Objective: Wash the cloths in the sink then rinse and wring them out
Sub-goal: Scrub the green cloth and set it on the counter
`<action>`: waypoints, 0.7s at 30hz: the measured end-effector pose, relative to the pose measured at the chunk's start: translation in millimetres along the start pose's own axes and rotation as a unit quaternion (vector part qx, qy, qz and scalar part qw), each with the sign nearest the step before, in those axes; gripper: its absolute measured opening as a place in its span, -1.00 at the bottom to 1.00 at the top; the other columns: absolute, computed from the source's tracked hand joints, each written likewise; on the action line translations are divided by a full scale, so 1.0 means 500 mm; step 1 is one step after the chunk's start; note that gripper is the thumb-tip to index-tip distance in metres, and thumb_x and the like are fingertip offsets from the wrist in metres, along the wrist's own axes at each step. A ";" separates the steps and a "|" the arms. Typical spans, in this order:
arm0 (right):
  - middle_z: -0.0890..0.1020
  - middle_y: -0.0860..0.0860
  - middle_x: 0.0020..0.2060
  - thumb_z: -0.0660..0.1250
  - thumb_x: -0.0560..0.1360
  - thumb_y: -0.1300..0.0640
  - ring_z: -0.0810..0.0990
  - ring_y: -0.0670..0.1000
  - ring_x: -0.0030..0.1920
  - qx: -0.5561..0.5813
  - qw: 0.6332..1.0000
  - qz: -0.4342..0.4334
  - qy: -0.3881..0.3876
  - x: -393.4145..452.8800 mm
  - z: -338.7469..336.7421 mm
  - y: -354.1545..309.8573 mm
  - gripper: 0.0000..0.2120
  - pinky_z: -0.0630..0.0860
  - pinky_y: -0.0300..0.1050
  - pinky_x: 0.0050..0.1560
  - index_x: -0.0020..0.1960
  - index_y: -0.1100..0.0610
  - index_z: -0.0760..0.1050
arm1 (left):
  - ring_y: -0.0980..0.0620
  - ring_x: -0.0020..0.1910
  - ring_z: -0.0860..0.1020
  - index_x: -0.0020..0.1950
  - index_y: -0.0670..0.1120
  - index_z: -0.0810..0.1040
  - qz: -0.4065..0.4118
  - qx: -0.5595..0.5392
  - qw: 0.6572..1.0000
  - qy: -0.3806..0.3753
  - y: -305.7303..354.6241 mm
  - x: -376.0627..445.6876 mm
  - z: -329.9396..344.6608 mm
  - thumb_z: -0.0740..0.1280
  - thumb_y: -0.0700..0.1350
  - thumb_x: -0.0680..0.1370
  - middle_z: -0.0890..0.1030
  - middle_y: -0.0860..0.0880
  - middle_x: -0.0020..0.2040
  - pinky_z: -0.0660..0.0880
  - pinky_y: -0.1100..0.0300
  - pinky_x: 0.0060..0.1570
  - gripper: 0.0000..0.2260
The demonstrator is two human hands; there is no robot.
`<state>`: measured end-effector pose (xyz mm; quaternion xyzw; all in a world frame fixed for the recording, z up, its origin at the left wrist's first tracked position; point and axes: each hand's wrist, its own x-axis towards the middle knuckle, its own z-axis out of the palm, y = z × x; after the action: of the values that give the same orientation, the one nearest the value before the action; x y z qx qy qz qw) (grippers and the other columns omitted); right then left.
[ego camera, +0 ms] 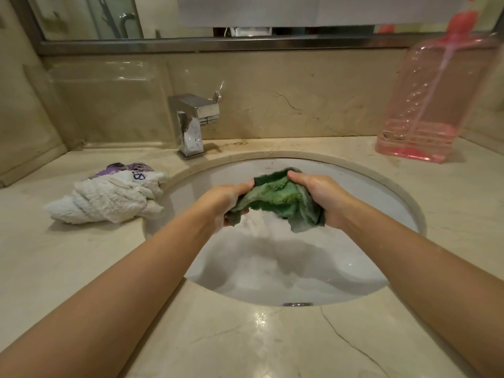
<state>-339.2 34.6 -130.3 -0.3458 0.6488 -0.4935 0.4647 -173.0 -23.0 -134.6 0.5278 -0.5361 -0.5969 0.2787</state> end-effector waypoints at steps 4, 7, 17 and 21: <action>0.69 0.18 -0.13 0.34 0.54 -0.01 0.69 0.17 -0.20 0.016 0.997 -0.050 0.064 -0.008 0.013 -0.003 -0.76 0.66 0.04 -0.23 -0.01 0.18 0.55 | 0.07 -0.49 0.40 -0.01 -0.15 0.43 0.053 -0.011 0.998 0.023 0.001 -0.008 0.013 0.26 0.02 0.62 0.51 -0.12 -0.28 0.24 0.33 -0.60 -0.77; 0.68 0.15 -0.15 0.34 0.55 -0.01 0.68 0.14 -0.16 -0.045 0.982 -0.124 0.134 -0.008 0.020 -0.003 -0.76 0.63 0.12 -0.03 -0.03 0.19 0.54 | 0.08 -0.53 0.32 -0.06 -0.13 0.39 0.076 -0.020 0.994 0.075 0.009 -0.006 0.016 0.30 0.01 0.60 0.48 -0.10 -0.30 0.19 0.32 -0.64 -0.78; 0.42 -0.07 -0.44 0.21 0.59 0.00 0.44 0.05 -0.27 -0.249 0.908 -0.280 0.190 -0.046 0.111 0.006 -0.63 0.24 -0.09 -0.37 -0.36 0.06 0.30 | 0.02 -0.41 0.51 -0.14 -0.15 0.53 0.055 -0.174 0.983 0.035 0.008 -0.054 0.077 0.11 -0.12 0.66 0.56 -0.09 -0.34 0.37 0.34 -0.60 -0.72; 0.40 -0.05 -0.45 0.19 0.60 0.01 0.45 0.07 -0.28 -0.292 0.888 -0.327 0.140 -0.060 0.127 0.021 -0.63 0.25 -0.03 -0.33 -0.36 0.03 0.27 | 0.07 -0.46 0.53 -0.19 -0.12 0.45 0.051 -0.205 0.977 0.010 0.006 -0.049 0.070 0.05 -0.16 0.68 0.54 -0.04 -0.44 0.46 0.27 -0.46 -0.70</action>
<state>-269.3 44.3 -137.5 -0.5855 0.6721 -0.4495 0.0591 -199.1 10.5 -128.2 0.4377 -0.4259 -0.6736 0.4162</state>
